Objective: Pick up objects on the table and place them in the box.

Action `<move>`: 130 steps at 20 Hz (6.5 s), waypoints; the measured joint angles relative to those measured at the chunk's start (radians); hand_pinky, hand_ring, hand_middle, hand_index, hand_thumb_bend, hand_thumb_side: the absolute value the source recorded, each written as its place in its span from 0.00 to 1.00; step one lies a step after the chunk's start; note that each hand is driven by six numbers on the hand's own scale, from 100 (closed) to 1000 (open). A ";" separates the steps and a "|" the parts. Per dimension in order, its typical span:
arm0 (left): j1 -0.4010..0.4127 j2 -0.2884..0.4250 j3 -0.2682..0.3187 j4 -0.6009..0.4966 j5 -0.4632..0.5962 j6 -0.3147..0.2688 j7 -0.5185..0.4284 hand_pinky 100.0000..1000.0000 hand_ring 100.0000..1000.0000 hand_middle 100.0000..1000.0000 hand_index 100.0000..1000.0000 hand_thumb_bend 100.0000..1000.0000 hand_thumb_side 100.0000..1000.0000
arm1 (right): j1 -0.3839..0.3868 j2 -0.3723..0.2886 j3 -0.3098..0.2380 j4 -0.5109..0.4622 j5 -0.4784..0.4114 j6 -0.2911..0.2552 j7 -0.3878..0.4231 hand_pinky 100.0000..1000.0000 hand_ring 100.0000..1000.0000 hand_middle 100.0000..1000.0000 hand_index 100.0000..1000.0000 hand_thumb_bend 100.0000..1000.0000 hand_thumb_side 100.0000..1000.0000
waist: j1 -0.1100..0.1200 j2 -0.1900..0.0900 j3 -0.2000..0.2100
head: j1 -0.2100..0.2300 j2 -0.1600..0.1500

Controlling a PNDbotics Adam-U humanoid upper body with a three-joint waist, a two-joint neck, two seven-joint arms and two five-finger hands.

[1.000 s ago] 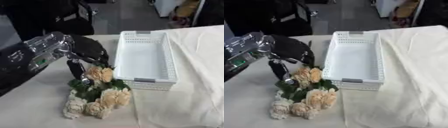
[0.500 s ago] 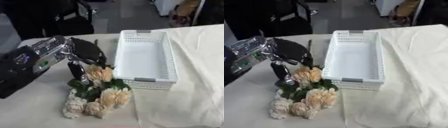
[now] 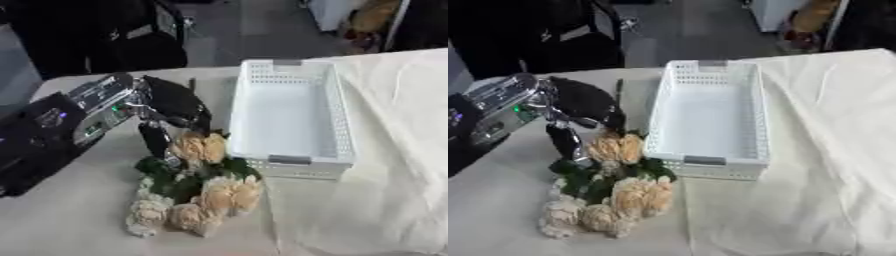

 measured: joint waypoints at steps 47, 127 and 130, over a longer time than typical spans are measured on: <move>0.213 -0.150 0.280 0.202 0.460 0.443 0.417 0.00 0.00 0.19 0.15 0.00 0.41 | -0.008 0.009 -0.013 0.000 0.006 0.003 -0.016 0.68 0.77 0.84 0.96 0.00 0.51 | -0.021 0.015 0.011 | 0.003 0.000; -0.511 -0.540 0.289 0.673 0.088 0.388 0.374 0.71 0.81 0.90 0.90 0.07 0.53 | -0.039 0.045 0.028 0.000 -0.042 0.025 0.070 0.68 0.74 0.78 0.90 0.00 0.51 | -0.013 0.004 -0.063 | 0.064 0.000; -0.480 -0.559 0.267 0.675 -0.064 0.337 0.314 0.78 0.85 0.94 0.93 0.17 0.70 | -0.045 0.045 0.028 0.000 -0.044 0.025 0.074 0.68 0.74 0.78 0.90 0.00 0.51 | -0.013 0.007 -0.065 | 0.066 0.000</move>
